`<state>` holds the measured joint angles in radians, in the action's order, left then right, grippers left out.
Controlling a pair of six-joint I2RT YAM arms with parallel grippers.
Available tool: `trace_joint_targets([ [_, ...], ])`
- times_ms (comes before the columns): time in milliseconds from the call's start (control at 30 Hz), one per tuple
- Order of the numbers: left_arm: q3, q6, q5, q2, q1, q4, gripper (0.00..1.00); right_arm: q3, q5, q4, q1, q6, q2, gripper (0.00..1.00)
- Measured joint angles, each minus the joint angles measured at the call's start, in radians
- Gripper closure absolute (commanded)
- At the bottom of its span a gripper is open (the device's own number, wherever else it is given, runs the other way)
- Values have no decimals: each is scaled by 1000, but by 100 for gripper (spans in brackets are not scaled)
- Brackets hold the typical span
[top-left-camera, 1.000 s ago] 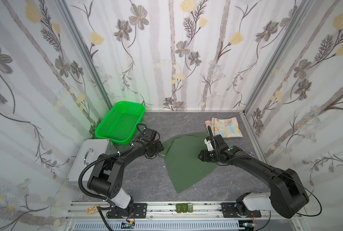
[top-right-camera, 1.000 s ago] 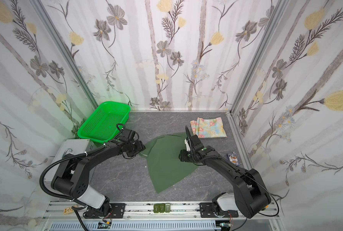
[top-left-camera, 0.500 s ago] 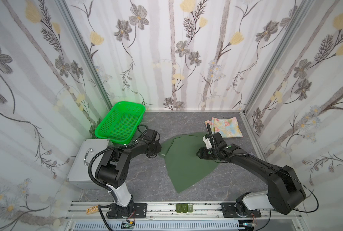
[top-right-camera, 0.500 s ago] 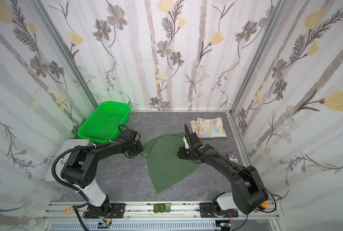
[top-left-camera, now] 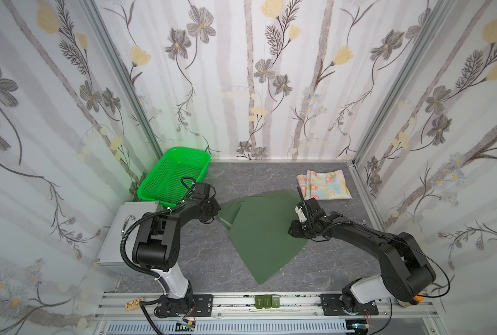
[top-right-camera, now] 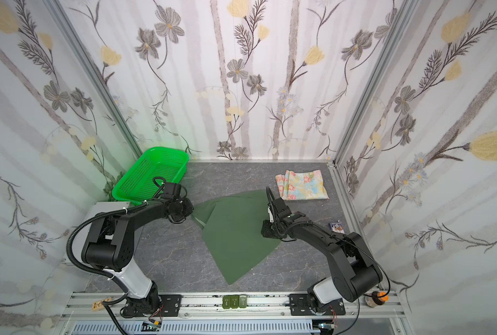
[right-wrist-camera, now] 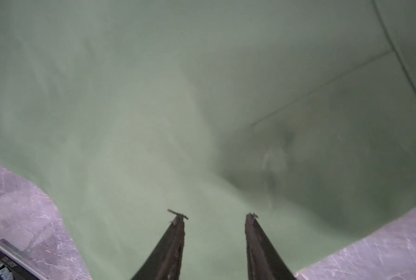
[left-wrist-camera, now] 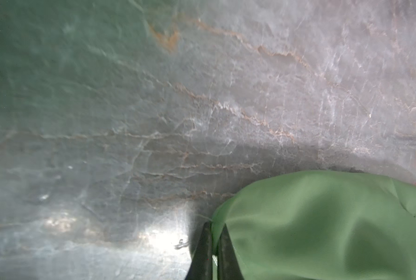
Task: Fold and stack skirts
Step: Flatten out the skirt at the center of the table.
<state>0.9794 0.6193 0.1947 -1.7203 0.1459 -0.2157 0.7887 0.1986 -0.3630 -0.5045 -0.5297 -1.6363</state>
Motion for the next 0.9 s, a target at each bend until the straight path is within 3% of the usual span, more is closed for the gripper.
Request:
trace_joint_targets([
  [467,161,-100,-10,-41,-89,-13,100,-82,-60,52,-1,6,-27,61],
  [533,194,-104,-11,-61,-96,-21,97,-90,-59,66,-2,4,-27,62],
  [567,209,-105,-11,-70,-99,-22,93,-96,-59,74,-2,3,-27,62],
  [633,233,-113,-11,-83,-102,-27,69,-103,-60,86,-5,-3,-22,62],
  [700,243,-110,-16,-85,-110,-28,63,-107,-60,95,-6,-9,-9,62],
  [767,245,-100,-19,-77,-117,-29,50,-105,-66,80,-7,-13,5,61],
  [900,243,-84,-25,-10,-118,-42,46,-58,-68,-51,-4,-28,56,58],
])
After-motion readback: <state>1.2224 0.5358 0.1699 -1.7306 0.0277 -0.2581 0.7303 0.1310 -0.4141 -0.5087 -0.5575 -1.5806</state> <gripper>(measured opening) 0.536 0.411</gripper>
